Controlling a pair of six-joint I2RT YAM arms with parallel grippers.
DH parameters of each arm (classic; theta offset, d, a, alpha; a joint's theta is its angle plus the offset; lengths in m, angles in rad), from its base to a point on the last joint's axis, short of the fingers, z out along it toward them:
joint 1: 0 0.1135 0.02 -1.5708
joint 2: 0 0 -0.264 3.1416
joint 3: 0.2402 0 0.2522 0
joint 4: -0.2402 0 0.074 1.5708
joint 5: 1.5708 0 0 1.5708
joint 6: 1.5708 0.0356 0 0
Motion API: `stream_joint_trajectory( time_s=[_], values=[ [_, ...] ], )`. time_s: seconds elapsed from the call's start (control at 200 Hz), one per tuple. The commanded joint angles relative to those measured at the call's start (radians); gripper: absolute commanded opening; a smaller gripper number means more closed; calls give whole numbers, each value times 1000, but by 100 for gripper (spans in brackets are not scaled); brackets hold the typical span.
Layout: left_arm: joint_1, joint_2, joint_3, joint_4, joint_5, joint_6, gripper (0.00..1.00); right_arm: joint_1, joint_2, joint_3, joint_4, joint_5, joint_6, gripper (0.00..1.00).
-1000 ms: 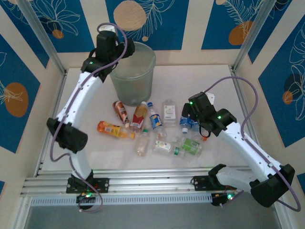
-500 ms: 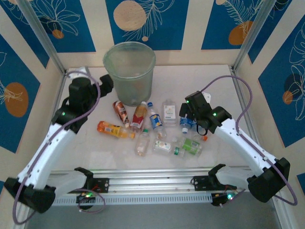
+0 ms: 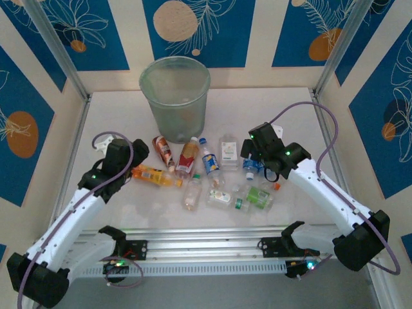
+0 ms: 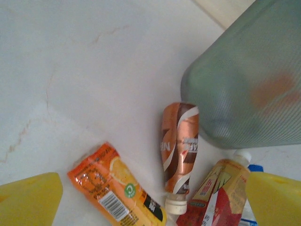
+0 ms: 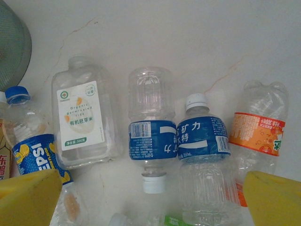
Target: Put the plastic bottles in the bin
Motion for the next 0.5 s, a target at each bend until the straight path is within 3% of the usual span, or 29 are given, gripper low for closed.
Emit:
stream_joint_trajectory(
  time_s=[0.0,0.225,0.495],
  values=[
    [9,33,-29,7,83,-68,100,6,0,2,-26,-12,10,99],
    [8,89,-106,63,152,-150,99,16,7,2,-59,-18,-1,99],
    [9,149,-141,98,139,-237,100,19,38,17,-67,-21,-6,99]
  ],
)
